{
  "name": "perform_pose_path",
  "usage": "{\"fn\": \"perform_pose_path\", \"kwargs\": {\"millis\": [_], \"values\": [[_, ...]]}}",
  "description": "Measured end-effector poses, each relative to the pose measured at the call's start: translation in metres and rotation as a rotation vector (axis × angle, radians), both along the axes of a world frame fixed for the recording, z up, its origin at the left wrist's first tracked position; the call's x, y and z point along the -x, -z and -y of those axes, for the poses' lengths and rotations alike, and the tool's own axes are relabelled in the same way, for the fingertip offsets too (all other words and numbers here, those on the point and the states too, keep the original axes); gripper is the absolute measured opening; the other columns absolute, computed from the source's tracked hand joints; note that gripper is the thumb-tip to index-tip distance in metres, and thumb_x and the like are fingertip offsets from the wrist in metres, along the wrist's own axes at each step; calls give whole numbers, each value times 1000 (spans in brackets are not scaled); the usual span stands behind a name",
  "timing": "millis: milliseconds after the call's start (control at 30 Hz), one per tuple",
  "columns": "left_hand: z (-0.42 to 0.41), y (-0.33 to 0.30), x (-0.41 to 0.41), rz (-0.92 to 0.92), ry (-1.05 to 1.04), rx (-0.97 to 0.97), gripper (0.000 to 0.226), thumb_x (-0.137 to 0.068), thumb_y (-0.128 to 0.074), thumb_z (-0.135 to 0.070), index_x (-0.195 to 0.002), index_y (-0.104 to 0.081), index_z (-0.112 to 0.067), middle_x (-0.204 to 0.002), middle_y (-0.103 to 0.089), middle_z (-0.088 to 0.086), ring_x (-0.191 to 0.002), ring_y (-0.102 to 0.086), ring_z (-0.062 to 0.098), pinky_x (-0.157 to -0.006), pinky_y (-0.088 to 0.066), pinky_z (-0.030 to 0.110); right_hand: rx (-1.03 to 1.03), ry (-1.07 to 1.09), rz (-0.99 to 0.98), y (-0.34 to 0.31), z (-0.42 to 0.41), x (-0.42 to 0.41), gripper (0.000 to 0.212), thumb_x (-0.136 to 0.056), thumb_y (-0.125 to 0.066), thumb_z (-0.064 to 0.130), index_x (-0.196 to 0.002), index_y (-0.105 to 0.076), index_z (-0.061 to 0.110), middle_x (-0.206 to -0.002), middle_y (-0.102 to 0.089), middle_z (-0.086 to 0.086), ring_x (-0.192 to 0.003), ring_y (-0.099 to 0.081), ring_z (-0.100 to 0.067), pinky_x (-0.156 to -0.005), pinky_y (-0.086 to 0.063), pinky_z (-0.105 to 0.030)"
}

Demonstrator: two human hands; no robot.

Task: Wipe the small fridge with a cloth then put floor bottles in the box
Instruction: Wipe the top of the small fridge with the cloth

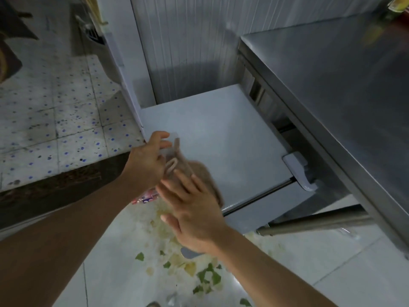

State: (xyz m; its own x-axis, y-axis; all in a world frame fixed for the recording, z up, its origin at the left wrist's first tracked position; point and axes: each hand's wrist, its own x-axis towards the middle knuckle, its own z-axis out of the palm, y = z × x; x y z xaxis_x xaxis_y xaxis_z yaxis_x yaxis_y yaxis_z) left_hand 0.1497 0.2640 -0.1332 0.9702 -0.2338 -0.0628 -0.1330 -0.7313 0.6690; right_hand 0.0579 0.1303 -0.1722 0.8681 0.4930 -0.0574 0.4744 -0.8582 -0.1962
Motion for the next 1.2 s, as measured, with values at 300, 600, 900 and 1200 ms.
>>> {"fn": "perform_pose_path", "kwargs": {"millis": [300, 600, 900, 1200], "values": [[16, 10, 38, 72, 4, -36, 49, -83, -47, 9, -127, -47, -11, -121, -62, 1, -117, -54, 23, -103, -39, 44, 186, 354, 53, -8, 143, 6, 65, -95, -9, 58, -152, -7, 27, -160, -4, 1, -148, -4, -22, -120, -6, -43], [12, 17, 46, 16, -37, 72, 52, -82, -46, 10, -128, -46, -14, -124, -59, -8, -115, -53, 12, -99, -38, 24, 122, 454, 16, -2, 93, 8, 85, -85, 9, 70, -152, 3, 18, -159, 9, -6, -146, 10, -25, -119, 6, -45], [8, 8, 74, 45, -182, 78, 44, -90, -39, 5, -130, -42, -14, -126, -60, 1, -114, -55, 14, -90, -38, 19, 2, 20, 18, -1, 10, 71, 68, -94, -31, 54, -152, -18, 20, -161, -6, 2, -147, 4, -20, -119, 4, -41], [43, 4, 141, 217, -118, -2, 45, -79, -44, 16, -118, -53, -4, -114, -66, 7, -106, -62, 28, -89, -49, 42, -90, 98, 138, 7, 119, 84, 64, -85, -36, 30, -148, -28, 21, -156, -26, 0, -146, -16, -19, -119, -15, -47]]}}
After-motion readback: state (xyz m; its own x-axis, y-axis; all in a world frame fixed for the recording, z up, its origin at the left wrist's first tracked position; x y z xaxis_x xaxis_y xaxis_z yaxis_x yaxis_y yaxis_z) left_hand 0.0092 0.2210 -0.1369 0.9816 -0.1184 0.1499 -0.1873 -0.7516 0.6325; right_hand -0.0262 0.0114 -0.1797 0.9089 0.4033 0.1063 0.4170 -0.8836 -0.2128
